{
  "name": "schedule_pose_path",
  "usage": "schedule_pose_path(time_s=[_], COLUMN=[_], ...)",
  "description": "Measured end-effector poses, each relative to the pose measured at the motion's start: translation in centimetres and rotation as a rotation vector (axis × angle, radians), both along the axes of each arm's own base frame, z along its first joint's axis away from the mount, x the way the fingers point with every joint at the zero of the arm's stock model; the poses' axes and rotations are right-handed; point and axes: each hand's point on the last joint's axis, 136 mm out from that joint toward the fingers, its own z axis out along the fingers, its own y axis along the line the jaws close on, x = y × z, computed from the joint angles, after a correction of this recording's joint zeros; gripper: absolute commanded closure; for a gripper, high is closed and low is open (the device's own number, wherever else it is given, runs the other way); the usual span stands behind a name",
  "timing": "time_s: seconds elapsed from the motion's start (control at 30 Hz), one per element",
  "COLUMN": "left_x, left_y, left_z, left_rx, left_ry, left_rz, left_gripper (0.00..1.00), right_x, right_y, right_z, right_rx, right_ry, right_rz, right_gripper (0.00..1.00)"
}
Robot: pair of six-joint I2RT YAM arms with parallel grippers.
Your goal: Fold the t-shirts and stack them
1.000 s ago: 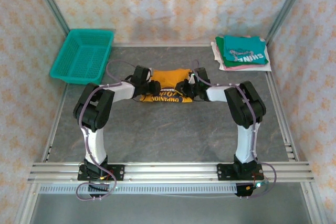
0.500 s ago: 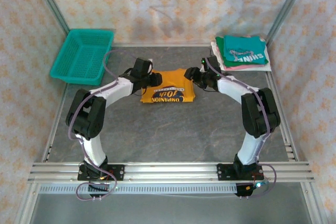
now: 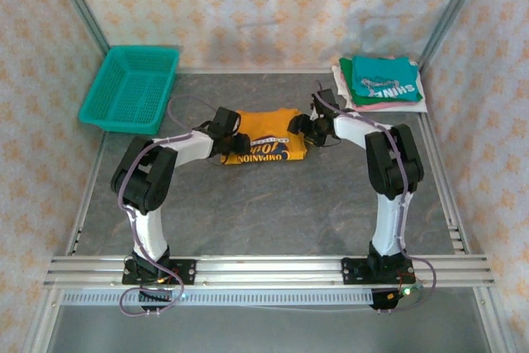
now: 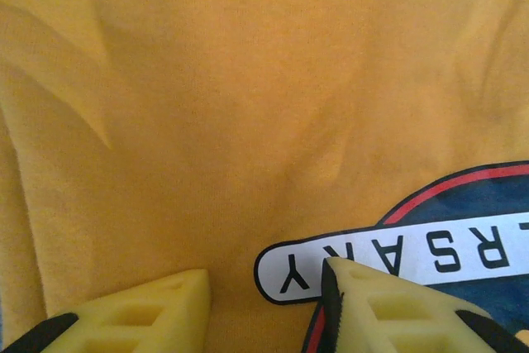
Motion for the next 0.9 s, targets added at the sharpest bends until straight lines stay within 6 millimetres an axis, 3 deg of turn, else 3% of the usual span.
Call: schedule_pose_path(time_s=[0.33, 0.47, 0.6, 0.73, 0.9], left_x=[0.4, 0.6, 0.6, 0.6, -0.9], left_y=[0.1, 0.0, 0.0, 0.1, 1.2], left_z=[-0.1, 0.0, 0.0, 0.1, 1.9], left_rx=[0.004, 0.001, 0.000, -0.003, -0.012], left_ry=[-0.022, -0.030, -0.031, -0.042, -0.068], left_rz=[0.008, 0.009, 0.011, 0.022, 0.069], left_gripper=[0.60, 0.60, 0.60, 0.53, 0.39], right_x=[0.5, 0.2, 0.5, 0.8, 1.2], right_y=[2.6, 4.1, 4.6, 4.9, 4.1], right_z=[0.2, -0.1, -0.6, -0.7, -0.5], right_rx=[0.086, 0.106, 0.114, 0.141, 0.154], right_ry=[-0.020, -0.014, -0.015, -0.012, -0.006], right_rz=[0.035, 0.046, 0.033, 0.021, 0.019], right_gripper=[0.38, 0.54, 0.79, 0.98, 1.00])
